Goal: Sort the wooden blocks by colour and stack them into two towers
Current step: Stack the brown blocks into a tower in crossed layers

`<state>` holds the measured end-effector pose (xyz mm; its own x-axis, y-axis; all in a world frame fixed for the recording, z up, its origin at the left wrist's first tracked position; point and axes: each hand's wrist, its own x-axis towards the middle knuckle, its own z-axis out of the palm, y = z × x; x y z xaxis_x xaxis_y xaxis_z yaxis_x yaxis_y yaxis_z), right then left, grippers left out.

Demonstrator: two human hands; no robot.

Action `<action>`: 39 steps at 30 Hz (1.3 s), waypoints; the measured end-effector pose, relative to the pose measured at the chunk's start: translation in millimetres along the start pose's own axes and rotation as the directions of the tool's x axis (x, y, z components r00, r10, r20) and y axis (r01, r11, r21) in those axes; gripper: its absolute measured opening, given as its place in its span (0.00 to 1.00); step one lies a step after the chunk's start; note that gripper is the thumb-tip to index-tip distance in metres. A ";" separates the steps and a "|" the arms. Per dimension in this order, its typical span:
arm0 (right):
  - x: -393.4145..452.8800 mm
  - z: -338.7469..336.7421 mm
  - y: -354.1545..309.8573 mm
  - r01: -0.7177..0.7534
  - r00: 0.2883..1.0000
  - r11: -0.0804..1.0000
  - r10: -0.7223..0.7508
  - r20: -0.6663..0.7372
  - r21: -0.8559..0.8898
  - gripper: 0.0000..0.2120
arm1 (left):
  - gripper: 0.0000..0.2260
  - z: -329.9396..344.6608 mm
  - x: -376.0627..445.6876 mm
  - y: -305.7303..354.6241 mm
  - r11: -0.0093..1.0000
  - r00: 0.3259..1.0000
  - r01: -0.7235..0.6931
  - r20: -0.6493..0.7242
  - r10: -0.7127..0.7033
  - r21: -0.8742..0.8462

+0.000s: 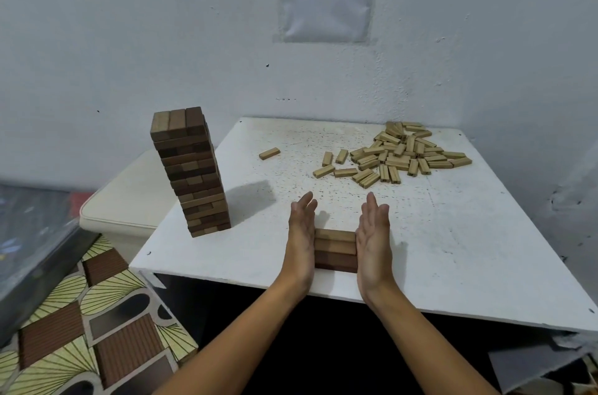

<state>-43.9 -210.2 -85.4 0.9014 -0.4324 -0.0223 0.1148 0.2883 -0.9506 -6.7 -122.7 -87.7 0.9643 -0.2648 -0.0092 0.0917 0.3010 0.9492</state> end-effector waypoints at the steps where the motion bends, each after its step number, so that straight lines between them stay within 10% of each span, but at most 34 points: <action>1: 0.5 0.3 1.3 0.005 1.000 1.000 -0.005 -0.001 -0.005 0.38 | 0.30 0.3 0.2 -1.5 1.000 1.000 -0.001 -0.004 0.001 -0.004; 15: 7.0 -4.5 12.4 0.041 0.999 0.998 -0.043 -0.027 -0.052 0.25 | 0.22 -4.1 4.7 -9.4 0.999 1.000 -0.014 0.024 0.012 0.048; 20: 7.6 -16.0 6.4 0.088 0.996 0.966 -0.077 0.051 -0.242 0.16 | 0.19 -19.7 8.9 -2.7 0.876 0.986 -0.150 0.138 0.097 0.458; 29: 15.9 -69.5 -20.0 0.318 0.859 0.508 0.203 0.470 -0.801 0.39 | 0.38 -67.9 20.1 19.4 0.443 0.875 -0.402 0.479 -0.073 0.802; 39: 19.6 -75.5 -10.8 0.304 0.881 0.507 0.172 0.441 -0.806 0.46 | 0.39 -71.4 23.2 10.4 0.456 0.873 -0.410 0.485 -0.057 0.790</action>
<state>-59.0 -286.3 -98.9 0.9979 0.0454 -0.0470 -0.0041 -0.6743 -0.7384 34.4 -60.3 -100.4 0.7155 -0.6928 0.0903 -0.5496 -0.4784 0.6849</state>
